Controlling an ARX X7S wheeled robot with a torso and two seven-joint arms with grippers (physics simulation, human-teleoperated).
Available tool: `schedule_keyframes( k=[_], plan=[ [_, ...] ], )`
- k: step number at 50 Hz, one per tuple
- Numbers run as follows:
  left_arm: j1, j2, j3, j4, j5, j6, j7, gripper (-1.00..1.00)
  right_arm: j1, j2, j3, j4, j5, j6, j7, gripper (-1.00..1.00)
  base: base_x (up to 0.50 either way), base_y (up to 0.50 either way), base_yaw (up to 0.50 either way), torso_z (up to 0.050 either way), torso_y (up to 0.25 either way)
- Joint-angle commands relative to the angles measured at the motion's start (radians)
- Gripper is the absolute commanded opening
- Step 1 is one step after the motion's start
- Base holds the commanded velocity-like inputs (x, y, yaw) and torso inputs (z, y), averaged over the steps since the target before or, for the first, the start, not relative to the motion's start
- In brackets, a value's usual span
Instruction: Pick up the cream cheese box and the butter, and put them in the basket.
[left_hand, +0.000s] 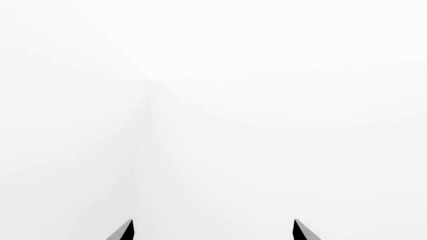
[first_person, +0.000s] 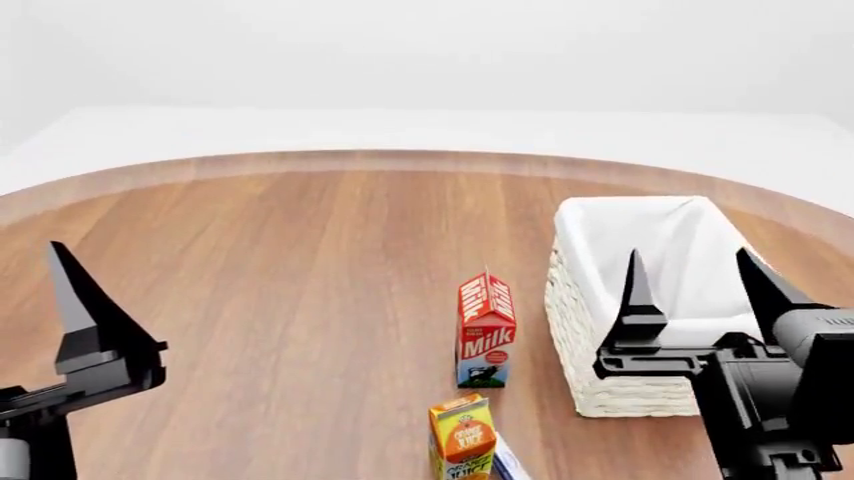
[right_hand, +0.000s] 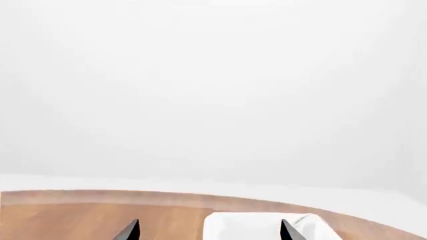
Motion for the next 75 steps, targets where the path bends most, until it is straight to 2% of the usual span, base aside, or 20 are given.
schedule_keyframes(
  k=[1,4,12,14,15,17,25,30,36,42,55,62,75],
  plan=[
    [0.004,0.014,-0.011,0.0,0.017,-0.006,0.019,1.0,0.167,0.103,0.17,-0.047,0.357,0.456,0.115,1.0,0.0,0.0,0.0,0.0,0.0],
    [0.001,0.011,-0.011,0.002,0.014,-0.011,0.017,1.0,0.266,0.13,0.205,0.011,0.601,0.607,0.216,1.0,0.0,0.0,0.0,0.0,0.0],
    [-0.002,0.005,-0.001,0.003,0.014,-0.018,0.015,1.0,0.415,0.177,0.175,0.207,0.943,0.694,0.359,1.0,0.0,0.0,0.0,0.0,0.0],
    [-0.002,0.004,-0.001,0.004,0.013,-0.018,0.014,1.0,0.423,0.179,0.167,0.212,0.943,0.694,0.363,1.0,0.0,0.0,0.0,0.0,0.0],
    [-0.003,0.003,-0.001,0.005,0.011,-0.021,0.013,1.0,0.444,0.185,0.134,0.217,0.865,0.696,0.322,1.0,0.0,0.0,0.0,0.0,0.0],
    [-0.004,0.002,0.0,0.005,0.011,-0.021,0.013,1.0,0.46,0.189,0.121,0.241,0.848,0.695,0.303,1.0,0.0,0.0,0.0,0.0,0.0],
    [-0.006,-0.003,0.004,0.005,0.011,-0.022,0.01,1.0,0.508,0.228,0.092,0.312,0.965,0.728,0.376,1.0,0.0,0.0,0.0,0.0,0.0],
    [-0.006,-0.007,0.006,0.012,0.011,-0.029,0.006,1.0,0.493,0.244,0.094,0.326,0.996,0.725,0.379,1.0,0.0,0.0,0.0,0.0,0.0],
    [-0.007,-0.011,0.011,0.022,0.013,-0.036,0.003,1.0,0.446,0.267,0.075,0.369,1.106,0.718,0.46,1.0,0.0,0.0,0.0,0.0,0.0],
    [-0.008,-0.014,0.015,0.024,0.015,-0.039,0.0,1.0,0.443,0.267,0.036,0.407,1.108,0.721,0.473,1.0,0.0,0.0,0.0,0.0,0.0],
    [-0.005,-0.019,0.022,0.02,0.017,-0.036,-0.004,1.0,0.46,0.202,-0.055,0.398,0.96,0.718,0.36,1.0,0.0,0.0,0.0,0.0,0.0],
    [-0.004,-0.022,0.026,0.02,0.018,-0.035,-0.007,1.0,0.416,0.179,-0.107,0.397,0.897,0.711,0.319,1.0,0.0,0.0,0.0,0.0,0.0],
    [-0.005,-0.026,0.029,0.015,0.016,-0.031,-0.012,1.0,0.373,0.175,-0.196,0.407,0.777,0.688,0.241,1.0,0.0,0.0,0.0,0.0,0.0]
  ],
)
